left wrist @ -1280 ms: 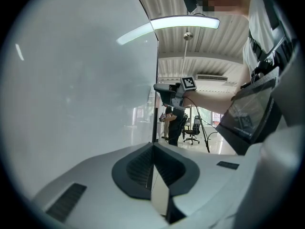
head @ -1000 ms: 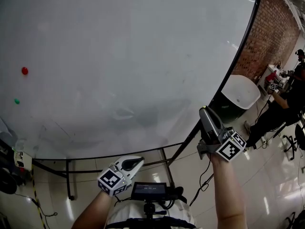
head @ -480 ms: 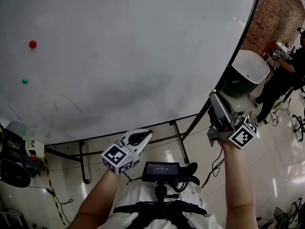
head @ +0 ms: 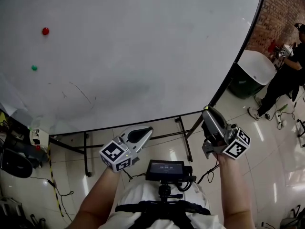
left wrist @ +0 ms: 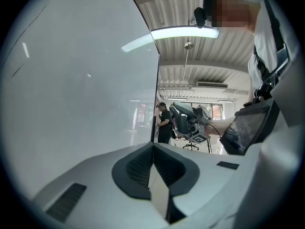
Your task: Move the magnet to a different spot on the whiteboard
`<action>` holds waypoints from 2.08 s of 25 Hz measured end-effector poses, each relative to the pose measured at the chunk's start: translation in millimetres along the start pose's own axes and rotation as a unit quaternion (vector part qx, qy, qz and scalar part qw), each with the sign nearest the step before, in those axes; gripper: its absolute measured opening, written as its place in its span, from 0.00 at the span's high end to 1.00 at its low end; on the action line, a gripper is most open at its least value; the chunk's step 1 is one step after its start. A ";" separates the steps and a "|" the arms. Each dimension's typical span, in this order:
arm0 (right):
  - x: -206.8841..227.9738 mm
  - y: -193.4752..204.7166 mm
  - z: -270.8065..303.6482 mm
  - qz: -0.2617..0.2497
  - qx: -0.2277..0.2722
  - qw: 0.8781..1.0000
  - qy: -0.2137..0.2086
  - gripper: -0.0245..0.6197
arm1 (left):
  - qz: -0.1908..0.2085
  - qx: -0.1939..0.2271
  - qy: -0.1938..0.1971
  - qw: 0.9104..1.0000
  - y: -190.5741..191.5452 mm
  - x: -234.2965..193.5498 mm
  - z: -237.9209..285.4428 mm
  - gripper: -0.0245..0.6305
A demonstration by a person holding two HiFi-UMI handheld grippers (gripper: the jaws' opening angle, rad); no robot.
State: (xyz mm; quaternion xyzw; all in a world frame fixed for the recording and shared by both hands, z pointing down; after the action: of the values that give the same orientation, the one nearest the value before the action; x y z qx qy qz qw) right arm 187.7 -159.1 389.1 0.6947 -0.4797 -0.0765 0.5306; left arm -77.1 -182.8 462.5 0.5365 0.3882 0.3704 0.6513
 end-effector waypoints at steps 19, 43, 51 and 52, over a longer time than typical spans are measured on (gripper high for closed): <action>-35.0 54.9 -74.7 0.134 -0.042 0.987 -0.072 0.82 | -0.041 0.004 -0.119 0.992 -8.5 83.6 -19.0 0.91; -89.3 96.4 -109.2 0.180 -0.050 0.972 -0.144 0.82 | -0.062 0.023 -0.186 0.980 23.7 155.5 -84.2 0.91; -91.0 94.4 -120.1 0.182 -0.050 0.971 -0.144 0.82 | -0.051 0.015 -0.167 0.985 25.8 170.3 -71.6 0.91; -91.8 93.7 -119.5 0.182 -0.052 0.971 -0.146 0.82 | -0.051 0.016 -0.167 0.985 24.6 170.6 -72.0 0.91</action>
State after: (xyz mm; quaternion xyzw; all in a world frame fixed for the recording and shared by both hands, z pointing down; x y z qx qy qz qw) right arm 158.0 -9.0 478.8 0.5489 -0.6655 -0.1039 0.4950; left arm -71.3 3.9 459.5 0.5808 0.3062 0.2360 0.7164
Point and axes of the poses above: the fingertips, and each gripper's own axes: z forward along the fingers, x to its right, y out of its underside, the point moved 6 cm from there along -z, backward along the fingers, and after that the axes turned 4 degrees about -y, right-handed, at the moved point
